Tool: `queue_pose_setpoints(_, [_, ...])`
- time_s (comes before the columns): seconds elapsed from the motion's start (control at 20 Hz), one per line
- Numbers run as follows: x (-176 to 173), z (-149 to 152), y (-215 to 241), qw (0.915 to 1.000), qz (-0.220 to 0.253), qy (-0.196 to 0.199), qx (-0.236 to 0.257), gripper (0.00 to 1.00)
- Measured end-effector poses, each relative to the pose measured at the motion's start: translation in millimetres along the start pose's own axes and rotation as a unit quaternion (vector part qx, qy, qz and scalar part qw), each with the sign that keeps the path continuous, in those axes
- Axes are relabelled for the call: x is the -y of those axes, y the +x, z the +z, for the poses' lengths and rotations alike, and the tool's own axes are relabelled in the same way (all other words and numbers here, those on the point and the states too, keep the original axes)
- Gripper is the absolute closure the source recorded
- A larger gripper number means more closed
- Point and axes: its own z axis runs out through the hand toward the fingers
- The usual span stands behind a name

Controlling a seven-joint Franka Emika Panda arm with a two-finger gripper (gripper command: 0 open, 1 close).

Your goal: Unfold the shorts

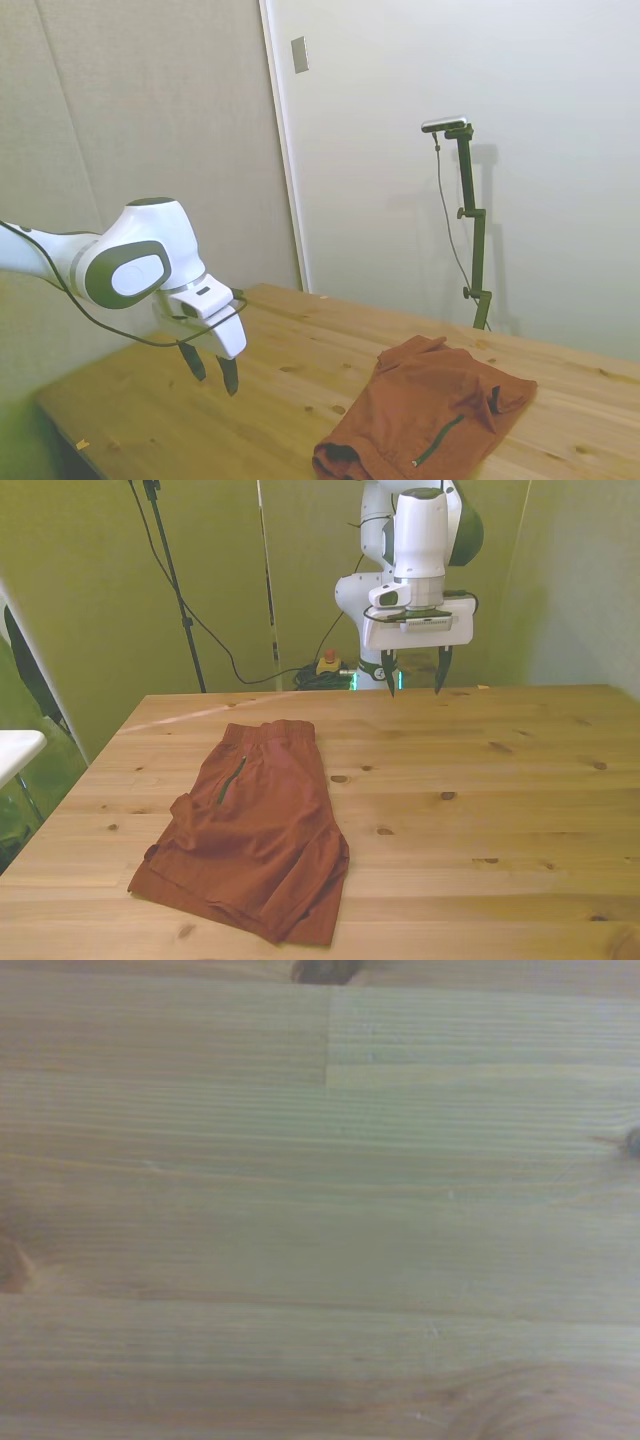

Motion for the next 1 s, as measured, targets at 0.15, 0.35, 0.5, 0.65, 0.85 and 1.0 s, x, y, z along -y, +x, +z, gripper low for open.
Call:
queue_pose_setpoints(0.15, [1,-5,6,1.0000,0.004,0.002,0.000,0.00])
queue_pose_setpoints(0.35, [5,-30,43,0.9992,0.029,0.024,-0.016,0.00])
queue_pose_setpoints(0.5, [-2,-47,83,0.9971,0.060,0.039,-0.028,0.00])
queue_pose_setpoints(0.65, [-15,-65,135,0.9930,0.096,0.052,-0.045,0.00])
queue_pose_setpoints(0.85, [-29,-73,206,0.9866,0.137,0.059,-0.066,0.00])
queue_pose_setpoints(1.0, [-39,-65,251,0.9807,0.168,0.066,-0.075,0.00])
